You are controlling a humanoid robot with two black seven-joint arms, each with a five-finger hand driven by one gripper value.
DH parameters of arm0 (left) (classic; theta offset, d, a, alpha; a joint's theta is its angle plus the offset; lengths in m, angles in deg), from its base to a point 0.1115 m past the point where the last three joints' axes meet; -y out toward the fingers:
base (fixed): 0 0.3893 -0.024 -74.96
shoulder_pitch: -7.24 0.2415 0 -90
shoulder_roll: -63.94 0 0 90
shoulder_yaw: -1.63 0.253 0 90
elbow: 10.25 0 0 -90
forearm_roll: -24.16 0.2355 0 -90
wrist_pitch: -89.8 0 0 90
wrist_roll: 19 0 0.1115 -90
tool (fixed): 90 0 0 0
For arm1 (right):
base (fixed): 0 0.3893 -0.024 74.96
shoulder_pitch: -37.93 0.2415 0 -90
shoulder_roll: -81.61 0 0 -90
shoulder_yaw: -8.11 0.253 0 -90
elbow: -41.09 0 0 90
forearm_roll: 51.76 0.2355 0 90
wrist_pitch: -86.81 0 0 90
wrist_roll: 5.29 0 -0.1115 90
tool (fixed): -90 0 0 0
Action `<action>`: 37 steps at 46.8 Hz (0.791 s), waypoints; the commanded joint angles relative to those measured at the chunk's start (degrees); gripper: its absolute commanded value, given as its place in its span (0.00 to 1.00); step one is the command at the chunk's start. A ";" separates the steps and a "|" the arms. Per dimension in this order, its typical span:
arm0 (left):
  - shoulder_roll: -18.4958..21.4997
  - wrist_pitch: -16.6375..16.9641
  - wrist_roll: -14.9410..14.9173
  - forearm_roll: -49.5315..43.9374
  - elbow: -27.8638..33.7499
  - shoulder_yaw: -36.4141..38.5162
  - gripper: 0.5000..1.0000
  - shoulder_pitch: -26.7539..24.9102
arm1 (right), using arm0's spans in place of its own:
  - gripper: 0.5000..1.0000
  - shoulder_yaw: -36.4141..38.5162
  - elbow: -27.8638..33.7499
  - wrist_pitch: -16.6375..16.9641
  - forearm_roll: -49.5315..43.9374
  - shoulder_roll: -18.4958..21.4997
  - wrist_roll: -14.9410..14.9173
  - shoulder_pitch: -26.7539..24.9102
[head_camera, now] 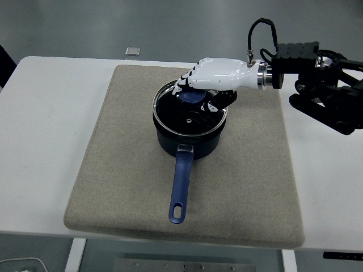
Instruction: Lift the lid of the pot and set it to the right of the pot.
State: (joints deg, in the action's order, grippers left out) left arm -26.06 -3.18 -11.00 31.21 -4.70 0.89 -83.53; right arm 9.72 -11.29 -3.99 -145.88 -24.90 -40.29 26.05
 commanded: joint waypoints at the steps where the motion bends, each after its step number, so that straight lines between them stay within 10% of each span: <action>1: 0.00 0.00 0.00 -0.01 -0.01 -0.05 1.00 -0.02 | 0.00 -0.03 -0.01 0.01 -0.01 -0.09 0.00 0.19; 37: 0.00 0.00 0.00 -0.01 -0.01 -0.05 1.00 -0.02 | 0.00 0.33 14.57 0.71 1.48 -0.01 0.00 3.44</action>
State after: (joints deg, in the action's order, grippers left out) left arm -26.06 -3.18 -11.00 31.19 -4.69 0.90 -83.53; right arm 10.23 1.74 -3.19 -144.39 -24.91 -40.29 29.58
